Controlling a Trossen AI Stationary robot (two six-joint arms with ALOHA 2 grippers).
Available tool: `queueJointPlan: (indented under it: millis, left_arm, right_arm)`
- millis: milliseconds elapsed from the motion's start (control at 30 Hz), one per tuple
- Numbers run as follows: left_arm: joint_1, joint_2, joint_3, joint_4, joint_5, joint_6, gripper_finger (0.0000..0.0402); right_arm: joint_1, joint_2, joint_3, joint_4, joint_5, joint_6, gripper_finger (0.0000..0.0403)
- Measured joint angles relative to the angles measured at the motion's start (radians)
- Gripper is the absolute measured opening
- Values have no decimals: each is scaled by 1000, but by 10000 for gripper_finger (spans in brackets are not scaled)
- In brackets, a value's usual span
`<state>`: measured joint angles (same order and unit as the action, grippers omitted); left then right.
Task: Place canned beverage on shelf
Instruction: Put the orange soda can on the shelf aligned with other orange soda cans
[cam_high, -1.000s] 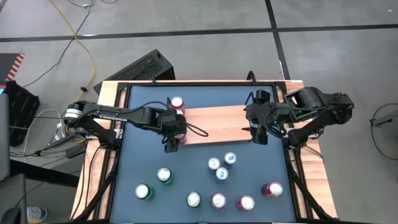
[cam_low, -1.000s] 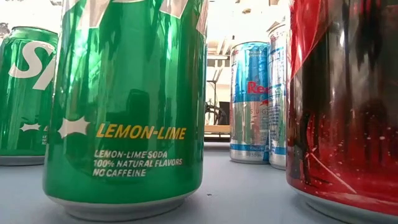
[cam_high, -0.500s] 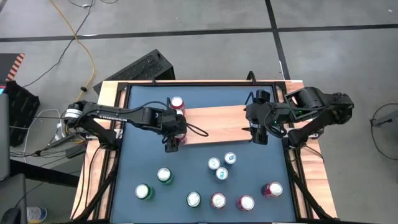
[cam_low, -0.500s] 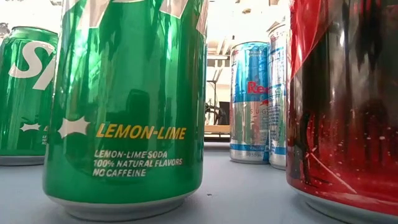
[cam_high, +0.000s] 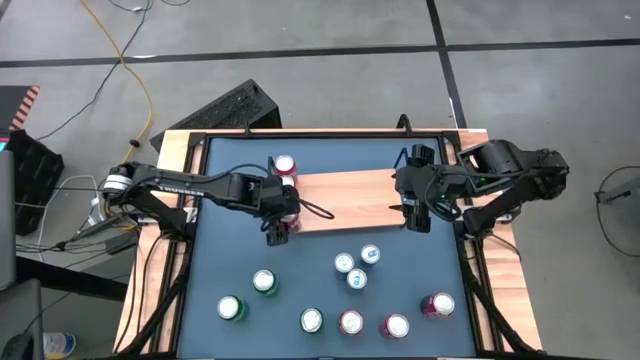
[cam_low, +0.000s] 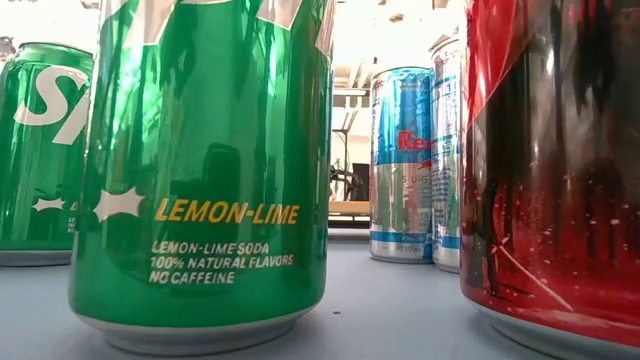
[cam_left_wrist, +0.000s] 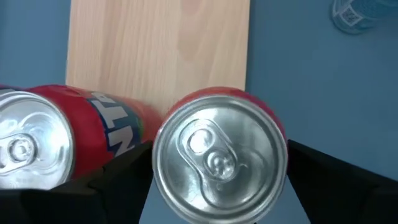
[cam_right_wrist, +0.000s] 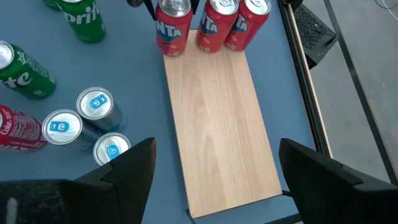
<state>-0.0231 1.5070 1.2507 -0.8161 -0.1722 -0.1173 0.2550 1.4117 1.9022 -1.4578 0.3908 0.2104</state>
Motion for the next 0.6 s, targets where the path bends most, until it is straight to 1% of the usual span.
queueJointPlan:
  millis: [133,233,400,600]
  left_arm:
    - [0,0,0,1,-2,0,341]
    - [0,0,0,-1,-28,9,342]
    - [-1,0,0,-4,-15,8,343]
    - [-7,0,19,-18,-29,12,343]
  right_arm:
    - [0,0,0,0,0,2,324]
    - [0,0,0,0,0,2,324]
    - [0,0,0,0,0,2,324]
    - [0,0,0,0,0,2,324]
